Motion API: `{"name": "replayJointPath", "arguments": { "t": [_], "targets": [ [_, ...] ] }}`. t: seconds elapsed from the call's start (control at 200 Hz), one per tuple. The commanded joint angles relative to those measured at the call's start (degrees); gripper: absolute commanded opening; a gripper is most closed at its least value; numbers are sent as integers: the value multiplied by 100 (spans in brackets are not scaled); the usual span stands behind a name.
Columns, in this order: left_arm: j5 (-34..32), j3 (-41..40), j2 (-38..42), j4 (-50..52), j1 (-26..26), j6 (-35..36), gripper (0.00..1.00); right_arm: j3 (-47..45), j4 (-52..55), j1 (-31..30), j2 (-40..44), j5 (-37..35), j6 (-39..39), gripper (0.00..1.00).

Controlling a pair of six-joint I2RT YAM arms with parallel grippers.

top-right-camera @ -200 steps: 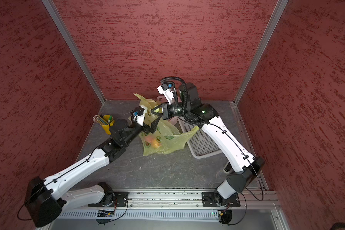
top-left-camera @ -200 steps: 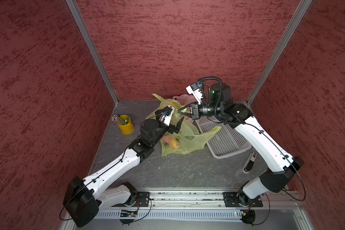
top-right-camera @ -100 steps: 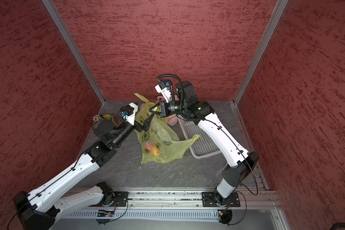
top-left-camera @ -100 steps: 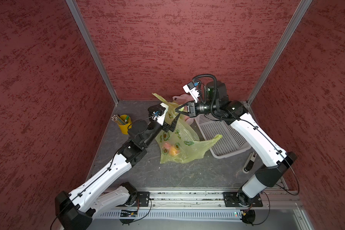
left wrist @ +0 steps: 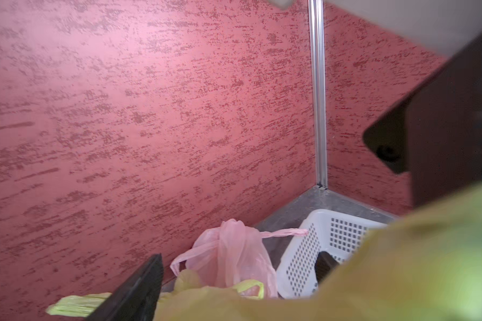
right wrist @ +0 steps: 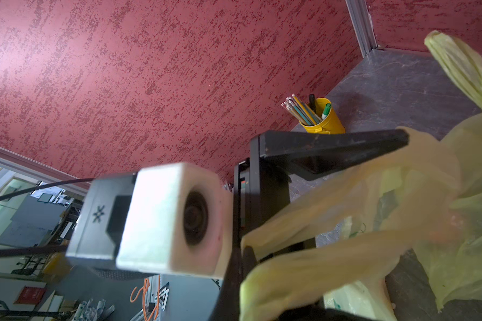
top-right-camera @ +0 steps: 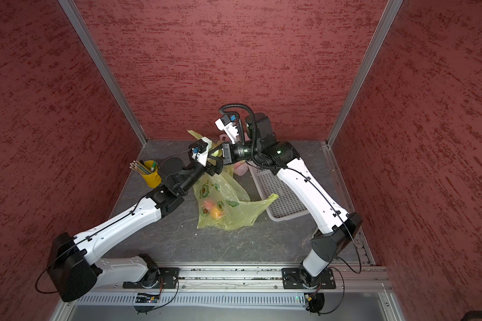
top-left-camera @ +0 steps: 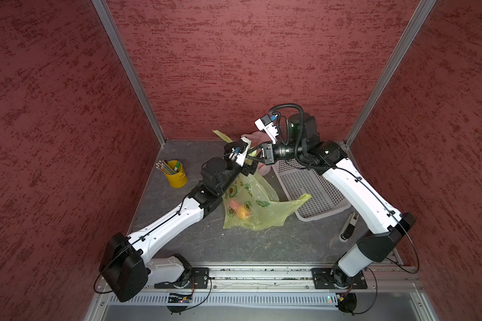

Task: Place the peach into a plastic bag & tie a knot
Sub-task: Adjust the plastic bag at the center of the board.

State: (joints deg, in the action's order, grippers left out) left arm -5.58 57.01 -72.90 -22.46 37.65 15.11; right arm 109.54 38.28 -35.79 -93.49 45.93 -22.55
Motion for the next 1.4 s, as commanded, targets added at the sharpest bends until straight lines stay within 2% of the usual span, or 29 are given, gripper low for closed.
{"name": "replayJointPath", "arguments": {
  "t": [0.0, 0.095, 0.301, 0.431, 0.456, 0.561, 0.621, 0.676, 0.756, 0.892, 1.002, 1.152, 1.322, 1.392],
  "targets": [
    [-87, -18, -65, -239, -161, -175, 75, -72, -24, -34, 310, 15, -13, 0],
    [-15, -113, -10, -122, -296, -246, 57, -75, 35, -33, 335, -103, 13, 0],
    [528, -307, 315, 357, -536, -356, 26, 16, 92, -26, 258, -354, -6, 0],
    [690, -417, 495, 735, -579, -392, 3, 141, 250, 64, 214, -990, -102, 0],
    [690, -463, 536, 772, -591, -423, 0, 139, 284, 107, 227, -1148, -128, 5],
    [615, -658, 741, 945, -739, -727, 0, 44, 633, 290, 351, -2146, -193, 44],
    [536, -706, 822, 1131, -854, -915, 0, -127, 833, 301, 506, -2682, -132, 57],
    [418, -726, 873, 1283, -939, -1040, 0, -447, 944, 297, 714, -2977, -110, 64],
    [278, -780, 966, 1407, -996, -1095, 0, -1041, 1062, 305, 1068, -3182, -225, 69],
    [239, -899, 1119, 1450, -1117, -1167, 0, -2063, 1202, 292, 1751, -3106, -416, 74],
    [306, -933, 1228, 1507, -1163, -1194, 0, -2566, 1251, 295, 2117, -3450, -461, 78],
    [312, -946, 1335, 1558, -1172, -1191, 0, -2743, 1000, 292, 2073, -3564, -488, 86],
    [321, -989, 1464, 1610, -1181, -1199, 0, -2749, 617, 306, 1684, -3743, -453, 86],
    [330, -1008, 1503, 1623, -1182, -1221, 0, -2754, 498, 301, 1511, -3763, -435, 83]
  ]
}}
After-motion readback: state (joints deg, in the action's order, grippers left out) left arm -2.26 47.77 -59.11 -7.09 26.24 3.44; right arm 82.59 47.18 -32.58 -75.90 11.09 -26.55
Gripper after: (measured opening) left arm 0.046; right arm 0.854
